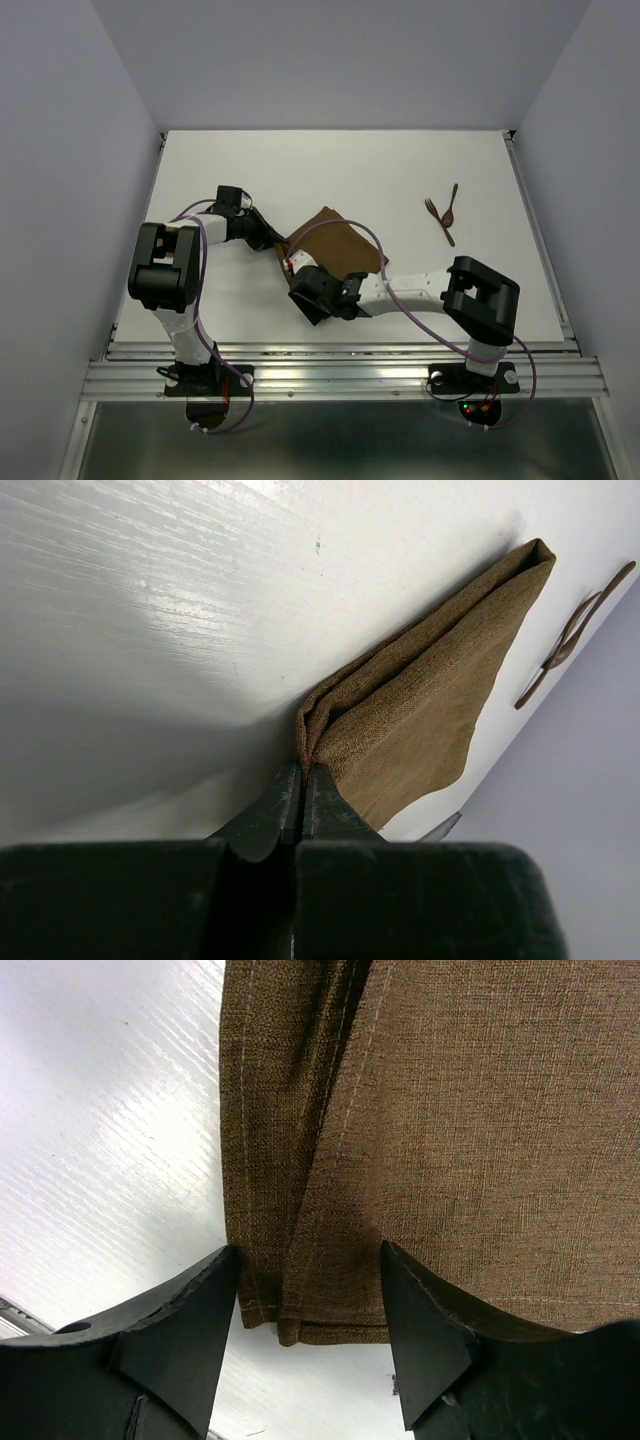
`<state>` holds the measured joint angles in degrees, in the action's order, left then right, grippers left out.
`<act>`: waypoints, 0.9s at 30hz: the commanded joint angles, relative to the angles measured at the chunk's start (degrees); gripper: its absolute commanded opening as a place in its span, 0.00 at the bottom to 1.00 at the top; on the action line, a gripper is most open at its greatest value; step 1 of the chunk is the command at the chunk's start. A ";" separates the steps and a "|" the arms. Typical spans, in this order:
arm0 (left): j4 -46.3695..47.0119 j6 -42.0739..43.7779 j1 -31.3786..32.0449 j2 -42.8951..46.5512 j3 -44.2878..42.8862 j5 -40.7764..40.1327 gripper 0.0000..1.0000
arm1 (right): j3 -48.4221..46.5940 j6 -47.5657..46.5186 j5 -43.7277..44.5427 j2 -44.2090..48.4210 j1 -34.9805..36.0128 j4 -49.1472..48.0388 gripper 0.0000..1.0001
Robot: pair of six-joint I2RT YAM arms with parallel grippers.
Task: Fold the napkin into a case and place the utensils inside
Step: Pick up the lower triangle-folded napkin from the center of the board.
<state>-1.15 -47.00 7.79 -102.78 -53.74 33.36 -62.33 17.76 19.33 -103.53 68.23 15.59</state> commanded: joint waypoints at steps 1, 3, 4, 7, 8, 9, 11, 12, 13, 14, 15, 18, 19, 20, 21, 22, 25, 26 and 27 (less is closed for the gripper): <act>-0.26 0.51 0.12 1.18 -1.28 -0.05 0.00 | -1.48 0.43 1.58 1.05 1.38 -0.65 0.64; -0.26 0.60 0.12 1.18 -1.28 -0.14 0.00 | -1.31 0.61 1.59 1.04 1.38 -0.65 0.64; -0.26 0.60 0.12 1.18 -1.28 -0.05 0.00 | -1.13 0.70 1.93 1.22 1.91 -0.83 0.64; -0.26 0.60 0.12 1.09 -1.28 -0.05 0.00 | -0.87 0.79 1.76 1.75 1.91 -1.09 0.64; -0.26 0.60 0.12 1.09 -1.28 -0.05 0.00 | -0.87 0.70 1.59 1.75 1.91 -1.09 0.64; -0.26 0.60 0.12 1.09 -1.20 -0.05 0.00 | -0.87 0.70 1.59 1.92 1.91 -1.09 0.64; -0.26 0.60 0.12 1.01 -1.20 -0.14 0.00 | -0.61 0.52 1.41 2.01 1.91 -1.18 0.64; -0.26 0.60 0.12 1.09 -1.20 -0.14 0.00 | -0.60 0.44 1.41 2.01 2.43 -1.09 0.64; -0.35 0.60 0.12 1.09 -1.20 -0.14 0.00 | -0.52 0.43 1.32 2.01 2.44 -1.09 0.64; -0.26 0.60 0.12 1.09 -1.11 -0.14 0.00 | -0.17 0.61 1.32 2.01 2.44 -1.01 0.64; -0.35 0.60 0.12 1.09 -1.11 -0.32 0.00 | -0.08 0.61 1.50 1.92 2.44 -0.92 0.64; -0.35 0.60 0.12 1.09 -0.85 -0.32 0.00 | 0.27 0.79 2.37 1.84 2.44 -0.65 0.64; -0.26 0.68 0.12 1.09 -0.84 -0.40 0.00 | 0.36 0.79 2.38 1.75 2.96 -0.65 0.65; -0.26 0.60 0.12 1.09 -0.76 -0.49 0.00 | 0.28 0.79 2.72 1.75 2.96 -0.57 0.64; -0.35 0.68 0.12 1.18 -0.67 -0.49 0.00 | 0.27 0.79 2.99 1.75 2.96 -0.57 0.64; -0.26 0.60 0.12 1.09 -0.67 -0.49 0.00 | 0.27 0.70 3.08 1.84 2.96 -0.48 0.64; -0.26 0.60 0.12 1.18 -0.58 -0.49 0.00 | 0.62 0.70 3.70 2.71 3.58 -0.92 0.64; -0.26 0.68 0.12 1.18 -0.58 -0.58 0.00 | 0.71 0.70 3.78 3.15 3.58 -1.09 0.65; -0.26 0.60 0.12 1.18 -0.58 -0.58 0.00 | 0.89 0.70 3.61 3.42 3.58 -1.27 0.67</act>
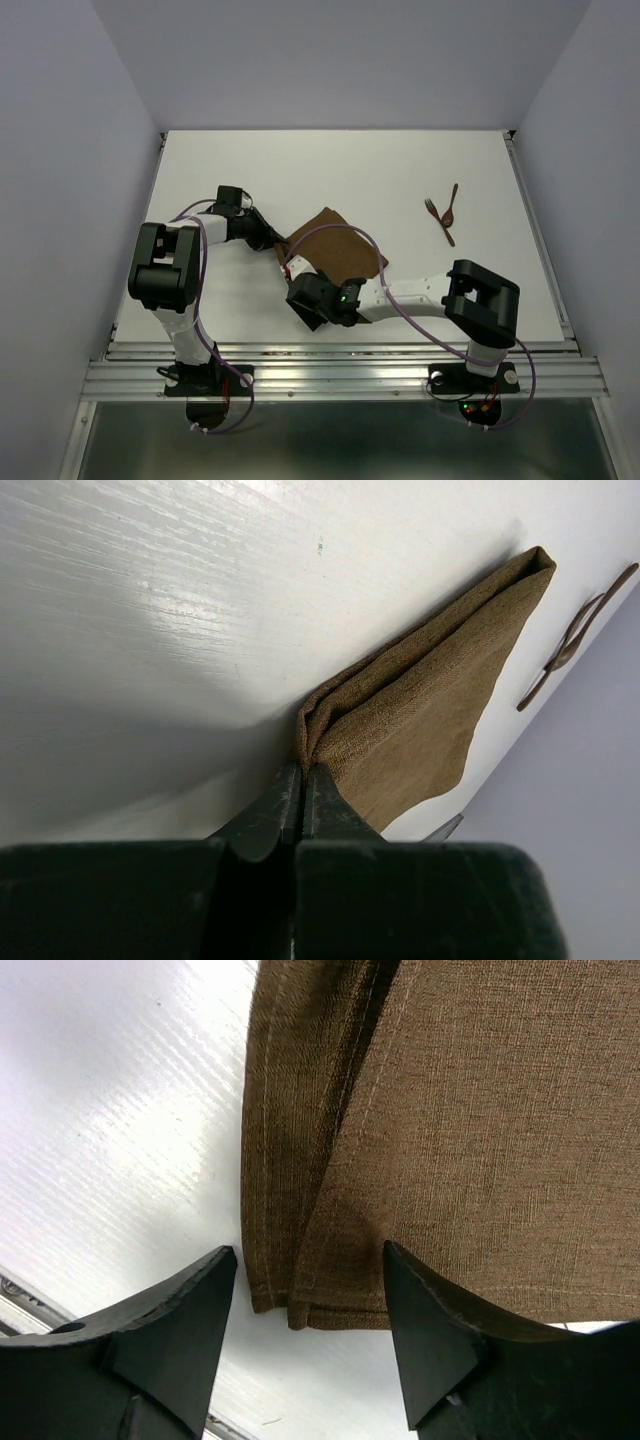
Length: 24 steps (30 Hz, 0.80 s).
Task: Fold the napkin into a case and place the utensils inside
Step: Pick up the lower triangle-folded napkin from the center of the board.
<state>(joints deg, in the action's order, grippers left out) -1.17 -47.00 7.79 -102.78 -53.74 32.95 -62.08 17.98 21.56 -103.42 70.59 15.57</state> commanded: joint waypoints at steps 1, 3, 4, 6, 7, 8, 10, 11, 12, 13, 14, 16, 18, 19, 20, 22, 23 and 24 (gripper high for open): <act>-0.24 0.60 0.12 1.27 -0.58 -0.17 0.00 | 0.74 0.39 1.03 3.40 1.22 -1.25 0.68; -0.32 0.68 0.12 1.18 -0.58 -0.25 0.00 | 0.82 0.39 0.85 3.48 1.22 -1.42 0.70; -0.32 0.60 0.12 1.18 -0.58 -0.17 0.00 | 0.82 0.30 0.68 3.40 1.22 -1.60 0.71; -0.24 0.60 0.12 1.18 -0.58 -0.17 0.00 | 1.00 0.22 0.50 3.57 1.22 -2.03 0.73; -0.24 0.60 0.12 1.18 -0.67 -0.17 0.00 | 1.00 0.22 0.32 3.57 1.22 -2.21 0.73; -0.32 0.60 0.12 1.18 -0.58 -0.17 0.00 | 0.83 0.22 0.24 3.49 1.22 -2.21 0.73; -0.32 0.60 0.12 1.18 -0.67 -0.25 0.00 | 0.65 0.22 0.06 3.05 1.22 -2.30 0.73; -0.24 0.60 0.12 1.27 -0.67 -0.17 0.00 | 0.65 0.13 0.06 2.26 1.22 -2.30 0.73; -0.24 0.60 0.12 1.27 -0.67 -0.17 0.00 | 0.65 0.22 0.06 1.82 1.22 -2.21 0.72; -0.24 0.60 0.12 1.27 -0.67 -0.17 0.00 | 0.74 0.39 0.15 1.38 1.22 -2.30 0.71; -0.24 0.60 0.12 1.44 -0.67 -0.25 0.00 | 0.91 0.57 0.23 0.68 1.22 -2.56 0.70; -0.32 0.60 0.12 1.53 -0.67 -0.17 0.00 | 1.61 1.09 0.85 -0.64 1.22 -3.09 0.66; -0.32 0.60 0.12 1.53 -0.67 -0.08 0.00 | 1.88 1.71 1.03 -1.52 1.22 -3.27 0.59; -0.41 0.68 0.12 1.53 -0.58 -0.08 0.00 | 2.05 1.97 0.94 -1.87 1.22 -3.53 0.56; -0.59 0.86 0.12 1.62 -0.58 -0.17 0.00 | 2.14 2.58 0.85 -2.40 1.22 -3.53 0.51; -0.76 1.03 0.12 1.71 -0.67 -0.17 0.00 | 2.41 3.29 1.37 -1.97 1.22 -3.62 0.31; -0.94 1.12 0.12 1.71 -0.67 -0.34 0.00 | 2.58 3.47 1.64 -1.27 1.22 -3.79 0.18; -1.29 1.30 0.12 1.80 -0.67 -0.43 0.00 | 2.67 3.55 1.90 -1.00 1.22 -3.97 0.11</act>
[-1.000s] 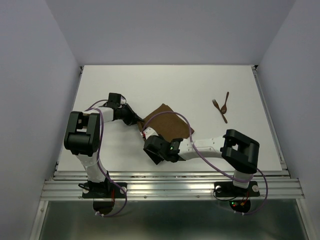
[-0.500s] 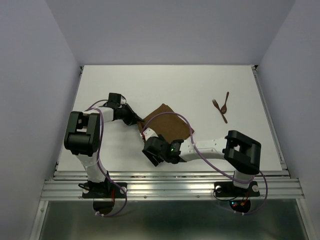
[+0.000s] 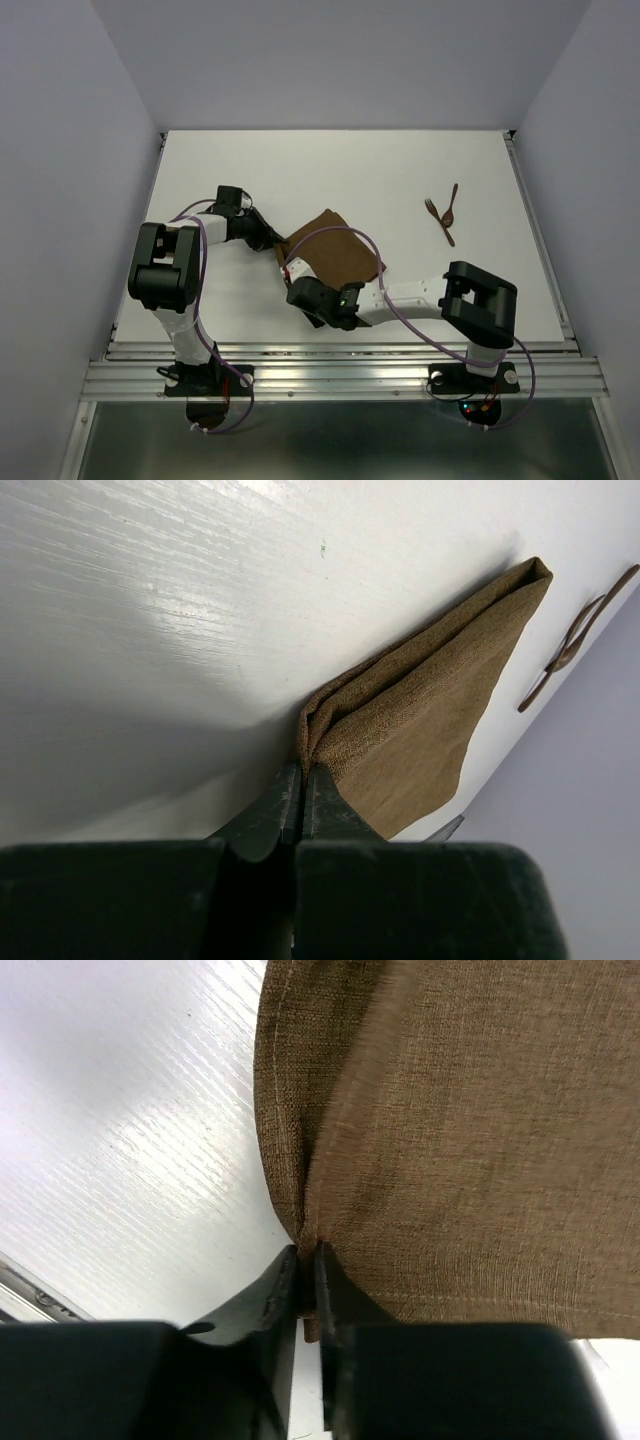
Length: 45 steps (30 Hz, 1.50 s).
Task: Fold the napkin into a case and place the utensils inside
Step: Pick up the lower triangle-folded napkin from the center of the board, then fold the lower triangle-folded napkin at the center of the board.
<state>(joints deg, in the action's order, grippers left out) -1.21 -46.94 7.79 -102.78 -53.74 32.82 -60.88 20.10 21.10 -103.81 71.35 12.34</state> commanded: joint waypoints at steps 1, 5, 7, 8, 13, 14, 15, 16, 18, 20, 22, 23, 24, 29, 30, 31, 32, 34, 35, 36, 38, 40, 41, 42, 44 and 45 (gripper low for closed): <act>-1.42 1.23 0.12 1.88 -0.67 -0.56 0.00 | 1.47 1.26 2.62 -0.26 0.45 -0.82 0.05; -2.83 2.02 0.12 2.06 -1.28 -1.53 0.00 | 1.73 0.91 1.23 1.68 0.45 -1.96 0.01; -4.14 2.38 0.12 2.15 -1.72 -2.67 0.00 | 2.08 1.26 -0.44 2.99 -0.15 -2.58 0.01; -4.50 2.46 0.12 2.32 -1.81 -3.02 0.00 | 2.26 1.52 -1.14 3.52 -0.16 -2.76 0.01; -6.95 2.90 0.12 2.59 -3.65 -4.78 0.00 | 4.54 3.19 -6.94 7.21 -5.24 -4.60 0.01; -7.22 3.08 0.12 2.50 -3.92 -4.96 0.00 | 4.89 3.72 -9.39 8.26 -5.95 -4.78 0.01; -7.40 3.17 0.12 2.59 -4.09 -5.13 0.00 | 5.16 3.89 -10.63 8.71 -6.66 -5.04 0.01; -7.92 3.17 0.12 2.50 -4.71 -5.39 0.00 | 5.68 4.42 -13.08 9.06 -7.97 -5.65 0.01; -8.63 3.26 0.12 2.24 -5.24 -5.66 0.00 | 6.21 4.86 -15.64 10.02 -9.21 -6.10 0.01; -9.07 3.43 0.12 1.71 -6.11 -5.66 0.00 | 6.83 5.74 -20.03 10.47 -11.32 -7.15 0.01; -9.94 3.96 0.12 1.36 -7.25 -5.83 0.00 | 7.09 6.27 -23.98 10.91 -12.72 -8.20 0.01; -10.38 4.22 0.12 1.18 -7.61 -6.01 0.00 | 7.09 6.97 -26.96 11.00 -13.42 -8.47 0.01; -10.65 4.66 0.12 0.92 -7.96 -6.19 0.00 | 7.35 7.32 -28.82 11.17 -15.00 -8.91 0.01; -11.36 5.45 0.12 0.48 -9.46 -6.36 0.00 | 8.41 11.18 -40.85 11.09 -20.19 -13.55 0.01; -11.27 5.54 0.12 0.39 -9.55 -6.28 0.00 | 9.02 11.80 -42.27 11.00 -20.90 -14.18 0.01; -11.27 5.63 0.12 0.22 -9.72 -6.28 0.00 | 9.38 12.42 -43.33 10.82 -22.29 -15.49 0.01; -11.27 5.72 0.12 0.04 -9.90 -6.36 0.00 | 9.90 13.73 -45.86 10.73 -23.09 -16.29 0.01; -11.44 5.72 0.12 -0.58 -10.07 -6.19 0.00 | 10.78 15.31 -48.34 10.29 -24.50 -18.65 0.01; -11.53 5.72 0.12 -0.75 -10.33 -6.27 0.00 | 11.74 16.71 -50.44 10.21 -25.72 -19.54 0.01; -11.71 5.80 0.12 -0.93 -10.42 -6.54 0.00 | 12.10 17.51 -51.50 9.94 -26.35 -20.24 0.01; -12.41 5.98 0.12 -1.02 -11.04 -6.97 0.00 | 13.33 19.79 -54.48 9.68 -28.19 -22.53 0.01; -13.46 6.24 0.12 -1.02 -11.74 -7.50 0.00 | 13.86 20.94 -55.90 9.50 -28.98 -24.37 0.01; -13.90 6.42 0.12 -0.93 -11.92 -7.85 0.00 | 13.95 21.30 -56.60 9.50 -28.99 -24.55 0.01; -14.34 6.68 0.12 -0.49 -12.01 -8.64 0.00 | 13.95 21.47 -56.96 9.42 -28.99 -24.56 0.01; -15.57 7.30 0.12 0.30 -12.09 -9.61 0.00 | 14.21 22.61 -58.88 9.07 -28.99 -25.34 0.01; -16.01 7.47 0.12 0.56 -12.09 -10.66 0.00 | 14.47 23.40 -59.68 8.98 -28.99 -26.22 0.01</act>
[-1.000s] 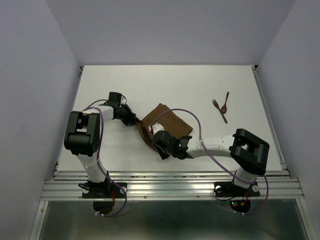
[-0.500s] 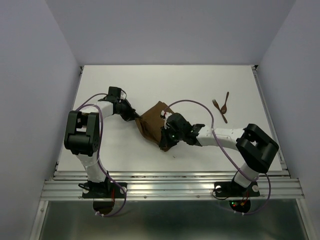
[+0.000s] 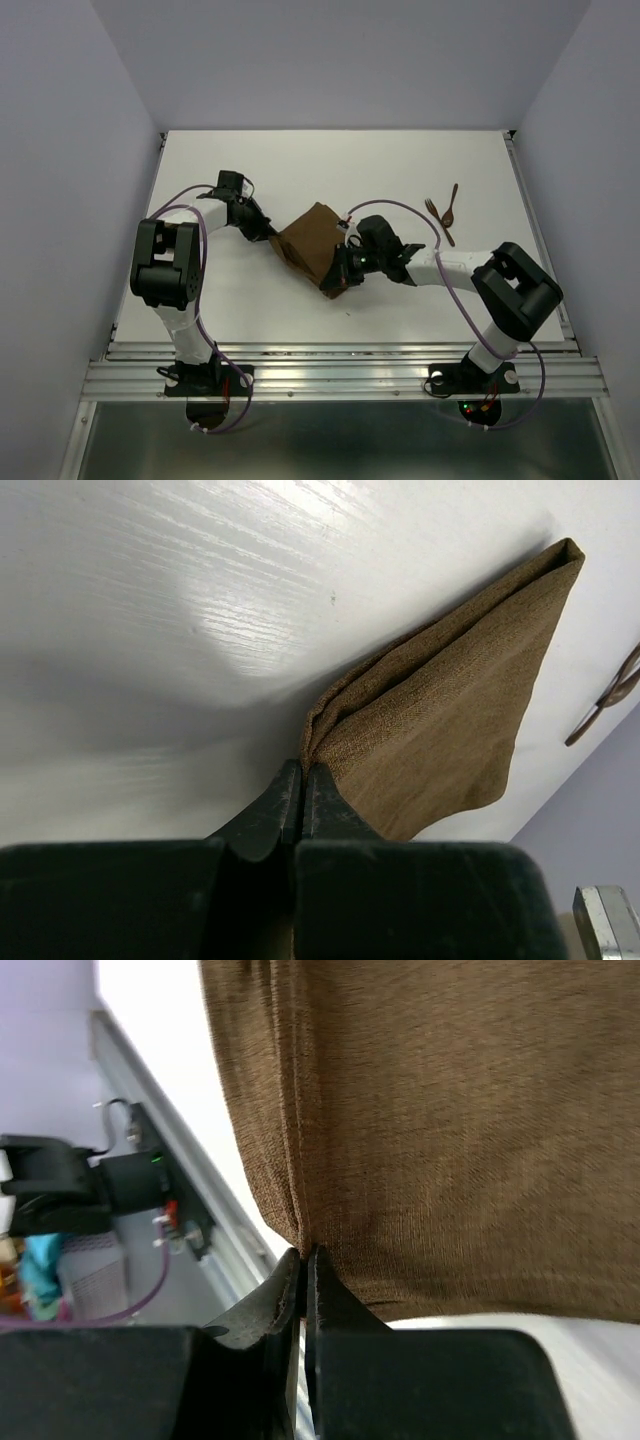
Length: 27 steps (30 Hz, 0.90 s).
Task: Fold the napkin into a case and place the utensils inside
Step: Fold the lower triangle-folded napkin at the center of the board.
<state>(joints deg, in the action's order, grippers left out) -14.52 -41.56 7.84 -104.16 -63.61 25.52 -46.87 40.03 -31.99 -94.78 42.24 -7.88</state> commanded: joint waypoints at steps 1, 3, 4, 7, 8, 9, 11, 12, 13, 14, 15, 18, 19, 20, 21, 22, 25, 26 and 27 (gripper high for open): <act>-3.40 2.36 0.07 2.20 -2.22 -3.80 0.00 | 0.73 4.17 -7.38 -0.31 -0.48 -6.88 0.01; -4.45 2.54 0.07 2.82 -2.13 -5.47 0.00 | 1.60 6.45 -9.31 -1.28 -0.49 -10.47 0.01; -4.90 2.62 0.07 3.00 -2.30 -6.09 0.00 | 1.96 8.12 -10.02 -2.06 -1.10 -11.53 0.01; -6.04 2.80 0.07 3.35 -2.57 -7.15 0.00 | 3.01 10.41 -12.22 -2.95 -1.71 -15.39 0.01; -6.48 2.89 0.07 3.35 -2.74 -7.32 0.00 | 3.19 11.81 -13.09 -3.30 -1.72 -16.28 0.01; -7.53 2.98 0.07 3.35 -3.00 -7.76 0.00 | 3.19 12.00 -13.27 -3.74 -1.72 -16.64 0.01; -8.59 2.80 0.07 3.17 -3.97 -7.94 0.00 | 3.02 11.57 -13.19 -4.09 -1.72 -16.47 0.01; -9.03 2.54 0.07 2.91 -4.32 -8.03 0.00 | 2.93 10.52 -12.14 -4.27 -1.72 -16.21 0.01; -10.34 2.28 0.07 2.65 -5.28 -8.03 0.00 | 2.75 9.55 -11.26 -4.27 -1.72 -13.59 0.01; -11.22 2.01 0.07 1.86 -5.81 -7.85 0.00 | 1.27 6.15 -8.47 -4.27 -1.72 -10.69 0.03; -12.45 1.92 0.07 1.59 -6.69 -7.76 0.00 | 0.13 4.02 -6.62 -4.18 -1.72 -4.84 0.11; -12.81 0.96 0.07 1.59 -6.61 -7.76 0.00 | -3.48 -3.10 0.50 -3.04 -1.72 2.15 0.29; -12.46 0.78 0.07 1.85 -6.52 -7.76 0.00 | -4.53 -4.77 2.26 -2.60 -1.11 4.43 0.33; -12.46 0.61 0.07 1.94 -6.44 -7.76 0.00 | -5.67 -6.53 4.02 -1.90 -1.11 8.37 0.39; -12.46 0.43 0.07 2.12 -6.35 -7.76 0.00 | -7.95 -9.33 7.08 -1.72 -0.41 12.50 0.50; -12.55 0.34 0.07 2.03 -6.35 -7.68 0.00 | -9.10 -10.58 8.33 -1.46 -0.40 13.84 0.54; -12.37 -0.18 0.07 2.03 -6.00 -7.50 0.00 | -13.40 -14.53 13.61 -0.93 1.52 17.27 0.71; -12.20 -0.36 0.07 2.03 -5.65 -7.41 0.00 | -14.55 -15.33 15.10 -1.02 2.14 17.89 0.73; -12.02 -0.54 0.07 1.94 -5.47 -7.24 0.00 | -17.09 -16.90 18.24 -1.37 2.84 18.86 0.78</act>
<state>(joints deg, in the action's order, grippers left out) -25.45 -41.17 7.90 -104.12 -68.40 18.57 -57.08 31.22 -23.90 -98.65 42.41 4.58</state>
